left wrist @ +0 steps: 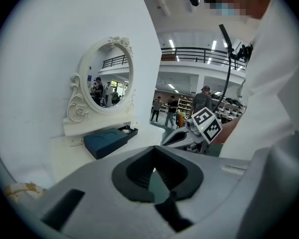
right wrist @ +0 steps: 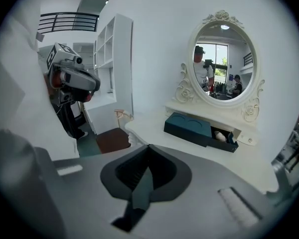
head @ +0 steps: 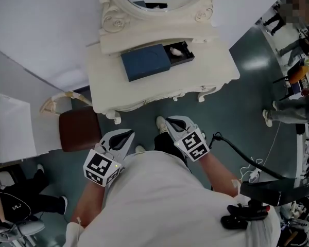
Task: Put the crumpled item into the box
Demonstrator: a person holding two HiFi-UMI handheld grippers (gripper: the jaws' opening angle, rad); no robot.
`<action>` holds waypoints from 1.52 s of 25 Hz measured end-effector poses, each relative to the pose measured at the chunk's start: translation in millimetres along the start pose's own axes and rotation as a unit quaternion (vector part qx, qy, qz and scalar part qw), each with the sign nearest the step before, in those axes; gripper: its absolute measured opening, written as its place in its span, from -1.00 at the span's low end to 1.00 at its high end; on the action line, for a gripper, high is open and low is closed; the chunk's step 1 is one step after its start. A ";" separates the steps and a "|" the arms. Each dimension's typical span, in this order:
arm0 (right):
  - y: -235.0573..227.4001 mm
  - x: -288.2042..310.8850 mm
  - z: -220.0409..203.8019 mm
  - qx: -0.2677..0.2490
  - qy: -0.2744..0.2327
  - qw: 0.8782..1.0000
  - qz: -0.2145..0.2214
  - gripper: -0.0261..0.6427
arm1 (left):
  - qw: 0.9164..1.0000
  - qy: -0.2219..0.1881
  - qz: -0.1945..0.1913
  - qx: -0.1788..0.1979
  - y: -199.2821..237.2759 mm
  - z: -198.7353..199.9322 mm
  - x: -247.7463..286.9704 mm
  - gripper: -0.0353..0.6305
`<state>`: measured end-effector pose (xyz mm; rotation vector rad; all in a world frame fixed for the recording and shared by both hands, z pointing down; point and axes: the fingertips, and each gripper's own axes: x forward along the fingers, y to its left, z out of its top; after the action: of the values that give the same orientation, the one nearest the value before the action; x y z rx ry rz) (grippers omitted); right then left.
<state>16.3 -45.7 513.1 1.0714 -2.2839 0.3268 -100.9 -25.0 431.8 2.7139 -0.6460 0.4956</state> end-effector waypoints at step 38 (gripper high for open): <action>90.2 -16.9 9.9 -0.047 -0.004 0.998 0.032 -0.92 | 0.999 -0.023 0.010 -0.020 -30.5 -33.4 -57.2 -0.88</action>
<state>-48.1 18.6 497.4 0.9546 -2.3203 0.2393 -142.8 34.6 432.4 2.6900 -0.6880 0.4219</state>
